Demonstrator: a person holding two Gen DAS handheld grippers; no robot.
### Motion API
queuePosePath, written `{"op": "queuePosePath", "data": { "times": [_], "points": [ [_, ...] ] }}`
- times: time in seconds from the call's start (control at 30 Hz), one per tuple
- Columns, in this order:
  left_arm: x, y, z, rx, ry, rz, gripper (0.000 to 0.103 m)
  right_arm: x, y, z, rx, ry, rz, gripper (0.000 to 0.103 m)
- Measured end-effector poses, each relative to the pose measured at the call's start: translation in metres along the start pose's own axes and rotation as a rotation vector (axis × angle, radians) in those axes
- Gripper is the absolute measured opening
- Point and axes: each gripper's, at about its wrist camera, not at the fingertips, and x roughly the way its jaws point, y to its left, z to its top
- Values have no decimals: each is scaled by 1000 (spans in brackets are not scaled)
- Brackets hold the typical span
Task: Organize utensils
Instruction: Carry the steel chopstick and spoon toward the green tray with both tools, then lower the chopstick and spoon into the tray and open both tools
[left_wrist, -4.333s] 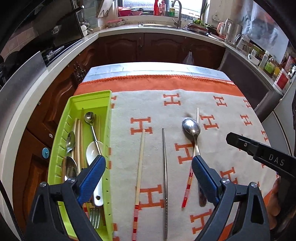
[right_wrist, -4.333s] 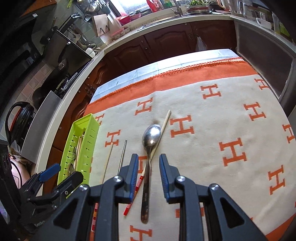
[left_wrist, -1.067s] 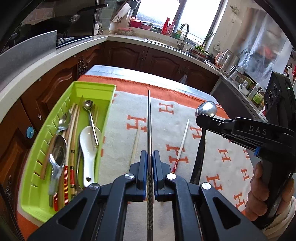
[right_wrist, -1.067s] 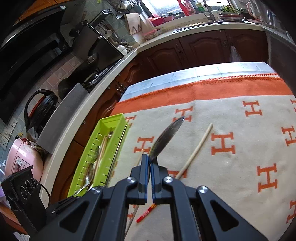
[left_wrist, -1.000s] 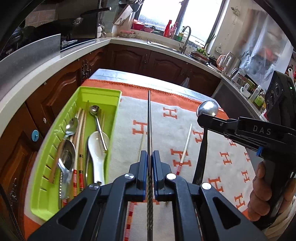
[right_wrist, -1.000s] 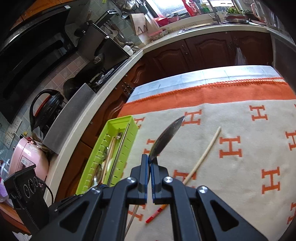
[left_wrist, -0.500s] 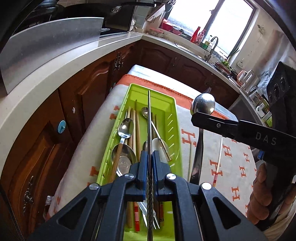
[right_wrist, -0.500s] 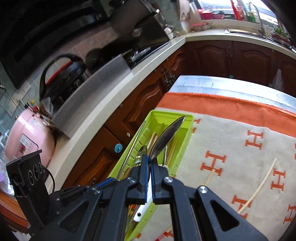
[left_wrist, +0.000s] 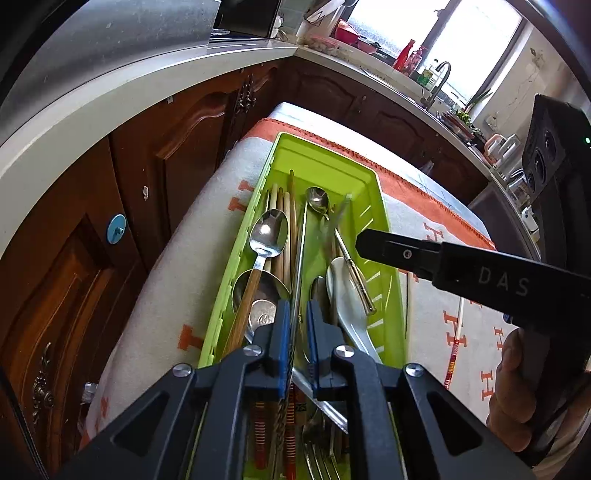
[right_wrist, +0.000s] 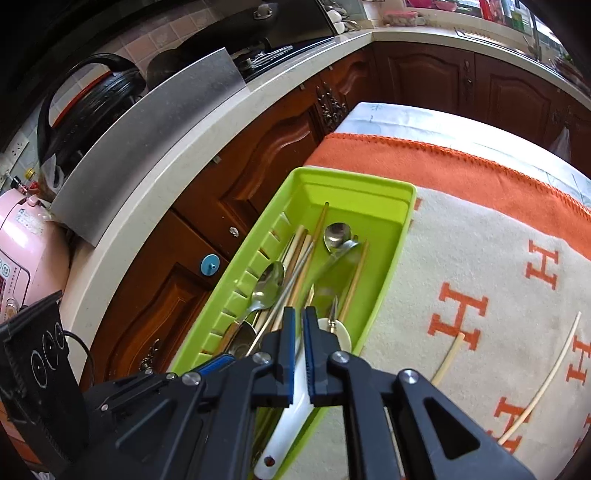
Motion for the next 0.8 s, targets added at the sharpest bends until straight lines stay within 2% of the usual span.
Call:
{"op": "queuePosePath", "data": {
  "times": [0.1, 0.23, 0.3, 0.43, 0.6, 0.8],
  "points": [
    [-1, -4, -1, 7, 8, 19, 27, -6, 1, -2, 3, -13, -5, 6],
    [-6, -7, -4, 9, 17, 21, 34, -21, 2, -6, -5, -46, -22, 6],
    [-8, -9, -5, 15, 22, 30, 43, -28, 2, -10, -6, -59, -24, 6],
    [-13, -14, -8, 26, 26, 33, 52, -42, 0, -20, 1, -76, -27, 6],
    [-22, -26, -15, 62, 17, 61, 75, -59, -6, -38, 5, -96, -38, 6],
    [-30, -42, -24, 123, 8, 87, 80, -78, -20, -59, 19, -119, -66, 6]
  ]
}}
